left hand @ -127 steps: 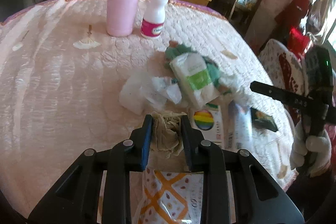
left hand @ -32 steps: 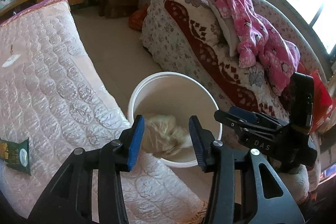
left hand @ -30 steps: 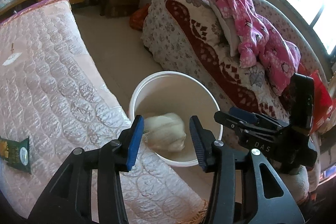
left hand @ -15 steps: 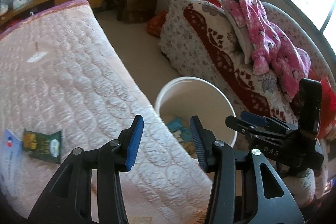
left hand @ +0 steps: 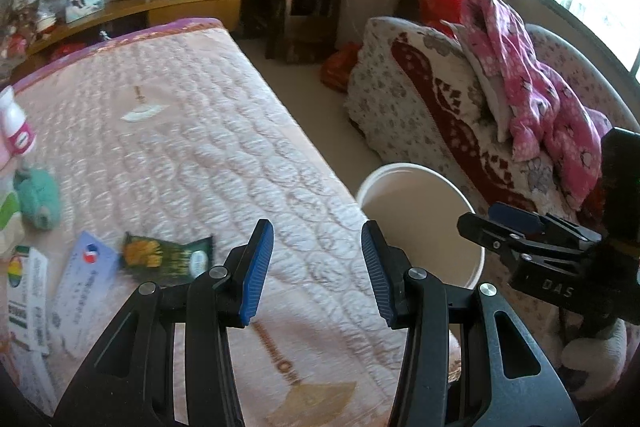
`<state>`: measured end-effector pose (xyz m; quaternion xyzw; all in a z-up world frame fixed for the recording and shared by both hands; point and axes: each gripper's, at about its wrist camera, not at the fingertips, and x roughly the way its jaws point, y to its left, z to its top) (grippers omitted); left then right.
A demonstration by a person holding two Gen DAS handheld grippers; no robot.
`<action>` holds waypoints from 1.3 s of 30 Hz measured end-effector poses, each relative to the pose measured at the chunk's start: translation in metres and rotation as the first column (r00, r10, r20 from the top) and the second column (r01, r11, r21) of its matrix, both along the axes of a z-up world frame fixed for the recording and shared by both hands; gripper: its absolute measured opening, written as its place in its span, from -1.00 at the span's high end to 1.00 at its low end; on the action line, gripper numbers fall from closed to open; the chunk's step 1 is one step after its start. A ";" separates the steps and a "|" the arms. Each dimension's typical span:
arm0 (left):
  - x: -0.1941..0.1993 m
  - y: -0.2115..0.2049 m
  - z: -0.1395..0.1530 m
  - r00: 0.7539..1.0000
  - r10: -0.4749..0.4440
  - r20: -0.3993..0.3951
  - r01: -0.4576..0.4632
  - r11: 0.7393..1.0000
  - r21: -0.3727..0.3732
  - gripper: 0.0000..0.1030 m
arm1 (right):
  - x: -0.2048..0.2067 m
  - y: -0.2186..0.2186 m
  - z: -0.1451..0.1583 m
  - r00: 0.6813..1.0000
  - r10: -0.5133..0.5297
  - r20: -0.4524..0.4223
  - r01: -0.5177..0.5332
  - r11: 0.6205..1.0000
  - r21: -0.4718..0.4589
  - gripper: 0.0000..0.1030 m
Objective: Collect trash
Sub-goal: 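Move both tools back over the trash on the bed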
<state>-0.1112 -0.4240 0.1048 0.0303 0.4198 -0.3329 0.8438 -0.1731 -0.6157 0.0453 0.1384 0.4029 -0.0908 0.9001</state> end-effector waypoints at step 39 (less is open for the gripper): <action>0.062 0.310 -0.016 0.932 0.361 -0.046 -0.354 0.929 0.108 0.14 | 0.120 0.199 -0.036 0.910 0.396 -0.123 -0.405 0.913 -0.048 -0.34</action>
